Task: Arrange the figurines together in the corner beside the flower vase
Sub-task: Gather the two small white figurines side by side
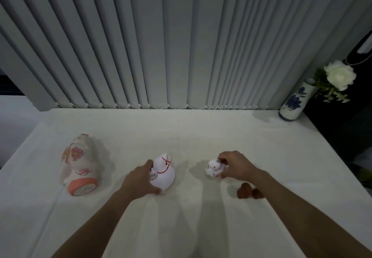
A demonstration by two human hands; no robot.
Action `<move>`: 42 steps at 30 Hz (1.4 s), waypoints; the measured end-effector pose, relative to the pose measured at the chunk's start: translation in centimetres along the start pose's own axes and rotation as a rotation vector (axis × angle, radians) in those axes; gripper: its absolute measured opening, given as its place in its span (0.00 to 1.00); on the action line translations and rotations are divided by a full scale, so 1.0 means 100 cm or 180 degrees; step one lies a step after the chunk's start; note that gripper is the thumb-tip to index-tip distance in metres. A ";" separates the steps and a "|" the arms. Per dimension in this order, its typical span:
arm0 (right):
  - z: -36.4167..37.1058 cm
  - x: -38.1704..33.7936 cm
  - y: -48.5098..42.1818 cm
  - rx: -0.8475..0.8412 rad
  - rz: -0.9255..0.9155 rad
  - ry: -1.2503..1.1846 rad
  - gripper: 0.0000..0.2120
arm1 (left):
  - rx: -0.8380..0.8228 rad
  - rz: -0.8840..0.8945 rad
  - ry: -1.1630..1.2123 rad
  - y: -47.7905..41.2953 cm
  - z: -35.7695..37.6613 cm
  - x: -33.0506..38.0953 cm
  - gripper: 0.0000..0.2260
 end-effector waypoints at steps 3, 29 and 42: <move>0.011 0.002 0.008 -0.0091 -0.0008 0.0116 0.14 | -0.0065 0.0184 -0.0300 0.004 0.003 0.010 0.29; 0.050 0.004 0.011 -0.0586 0.0227 0.0484 0.14 | -0.0300 0.1241 -0.1528 0.004 0.032 0.060 0.28; 0.050 -0.003 0.011 -0.0856 0.0011 0.0730 0.12 | -0.0336 0.1256 -0.1553 0.011 0.039 0.052 0.32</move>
Point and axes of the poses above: each hand's wrist, its own y-axis away from the middle knuckle, its own z-axis out of the palm, x = y × z, the point moved 3 cm from there along -y, towards the middle knuckle, and after that the axes turned 15 degrees about -x, right-handed, at the moved point
